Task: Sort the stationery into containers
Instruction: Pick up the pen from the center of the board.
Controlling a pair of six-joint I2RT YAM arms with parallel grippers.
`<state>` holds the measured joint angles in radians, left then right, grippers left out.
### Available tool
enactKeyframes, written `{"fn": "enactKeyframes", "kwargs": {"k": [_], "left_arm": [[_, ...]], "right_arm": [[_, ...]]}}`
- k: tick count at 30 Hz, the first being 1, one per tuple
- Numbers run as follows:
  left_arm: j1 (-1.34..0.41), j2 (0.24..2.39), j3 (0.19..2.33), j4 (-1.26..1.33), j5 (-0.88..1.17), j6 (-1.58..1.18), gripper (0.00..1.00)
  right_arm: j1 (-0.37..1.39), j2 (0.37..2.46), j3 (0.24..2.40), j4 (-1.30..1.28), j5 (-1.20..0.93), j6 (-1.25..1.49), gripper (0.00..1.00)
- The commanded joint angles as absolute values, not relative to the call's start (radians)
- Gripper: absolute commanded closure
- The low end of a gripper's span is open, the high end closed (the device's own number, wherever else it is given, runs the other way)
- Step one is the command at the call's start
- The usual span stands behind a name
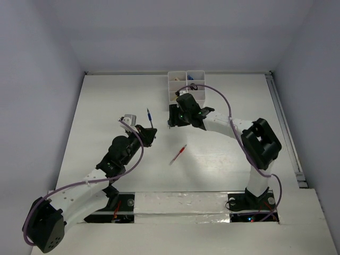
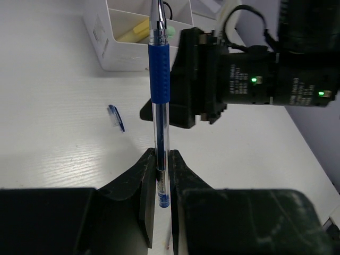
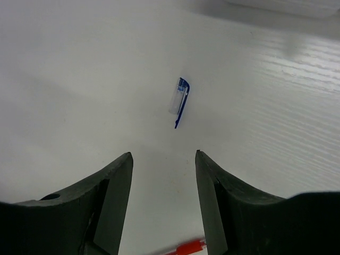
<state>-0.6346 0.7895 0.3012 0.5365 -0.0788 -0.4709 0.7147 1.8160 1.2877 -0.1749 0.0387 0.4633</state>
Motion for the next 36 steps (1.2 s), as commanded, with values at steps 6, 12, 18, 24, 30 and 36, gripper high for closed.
{"fn": "enactKeyframes", "kwargs": {"k": [6,12,18,24,30,36], "left_arm": [[-0.634,0.772,0.288,0.607,-0.012,-0.463,1.00],[-0.634,0.784,0.287,0.615,-0.005,-0.468,1.00],[-0.634,0.790,0.287,0.618,-0.005,-0.468,1.00],[-0.634,0.784,0.287,0.615,-0.005,-0.468,1.00],[-0.634,0.759,0.278,0.612,-0.023,-0.471,1.00],[-0.634,0.749,0.276,0.597,-0.049,-0.471,1.00]], "right_arm": [[0.718,2.022,1.511,-0.316,0.107,0.457,0.43],[0.727,2.114,1.601,-0.351,0.127,0.460,0.44],[0.736,2.177,1.655,-0.366,0.132,0.454,0.49],[0.746,2.221,1.686,-0.409,0.175,0.440,0.62],[0.764,2.269,1.735,-0.477,0.238,0.426,0.69],[0.764,2.299,1.767,-0.514,0.268,0.433,0.86]]}}
